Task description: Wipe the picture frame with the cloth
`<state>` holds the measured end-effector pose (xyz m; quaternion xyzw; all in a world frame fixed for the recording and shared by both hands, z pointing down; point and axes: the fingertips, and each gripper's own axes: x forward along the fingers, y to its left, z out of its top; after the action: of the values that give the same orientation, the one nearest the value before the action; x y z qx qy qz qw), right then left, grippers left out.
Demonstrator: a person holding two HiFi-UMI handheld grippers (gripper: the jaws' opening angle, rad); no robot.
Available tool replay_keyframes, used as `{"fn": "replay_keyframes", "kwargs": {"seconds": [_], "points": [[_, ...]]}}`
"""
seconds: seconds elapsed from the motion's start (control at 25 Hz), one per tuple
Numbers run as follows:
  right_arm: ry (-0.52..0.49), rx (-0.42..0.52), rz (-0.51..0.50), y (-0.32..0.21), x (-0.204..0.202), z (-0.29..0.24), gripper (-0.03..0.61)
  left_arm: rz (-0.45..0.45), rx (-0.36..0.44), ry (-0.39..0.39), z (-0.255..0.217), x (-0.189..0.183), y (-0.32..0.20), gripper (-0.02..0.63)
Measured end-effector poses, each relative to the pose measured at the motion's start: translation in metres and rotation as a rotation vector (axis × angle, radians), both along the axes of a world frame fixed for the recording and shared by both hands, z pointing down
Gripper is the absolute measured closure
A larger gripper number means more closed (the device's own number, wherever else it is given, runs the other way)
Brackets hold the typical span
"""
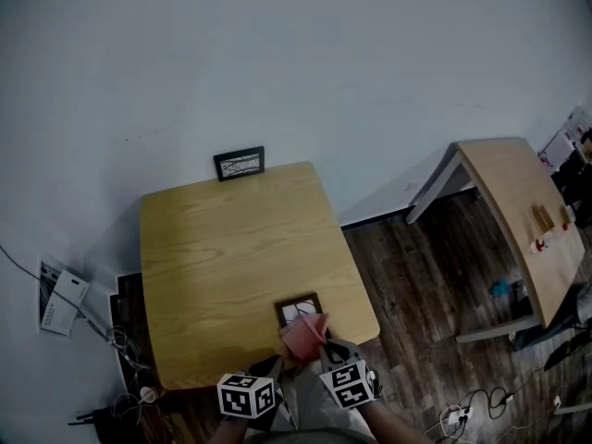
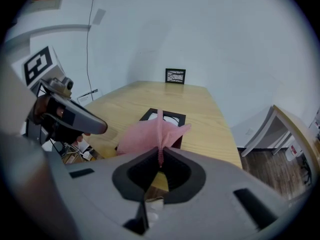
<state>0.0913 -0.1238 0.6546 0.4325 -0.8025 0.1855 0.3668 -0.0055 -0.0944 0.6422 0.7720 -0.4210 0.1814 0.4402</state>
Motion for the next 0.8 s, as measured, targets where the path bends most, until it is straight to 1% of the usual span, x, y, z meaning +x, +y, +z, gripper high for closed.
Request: {"fn": "replay_keyframes", "kwargs": {"seconds": [0.2, 0.36, 0.64, 0.8], "points": [[-0.004, 0.014, 0.060, -0.006, 0.019, -0.002, 0.569, -0.010, 0.000, 0.004, -0.001, 0.002, -0.004, 0.609], [0.014, 0.014, 0.080, -0.011, 0.030, -0.002, 0.569, -0.022, -0.004, 0.007, -0.001, 0.000, -0.006, 0.609], [0.014, 0.021, 0.115, -0.015, 0.040, -0.001, 0.569, -0.030, -0.014, 0.006, 0.002, -0.003, -0.008, 0.609], [0.000, 0.036, 0.123, -0.015, 0.039, -0.009, 0.569, -0.028, -0.004, 0.011, 0.000, -0.003, -0.007, 0.609]]}}
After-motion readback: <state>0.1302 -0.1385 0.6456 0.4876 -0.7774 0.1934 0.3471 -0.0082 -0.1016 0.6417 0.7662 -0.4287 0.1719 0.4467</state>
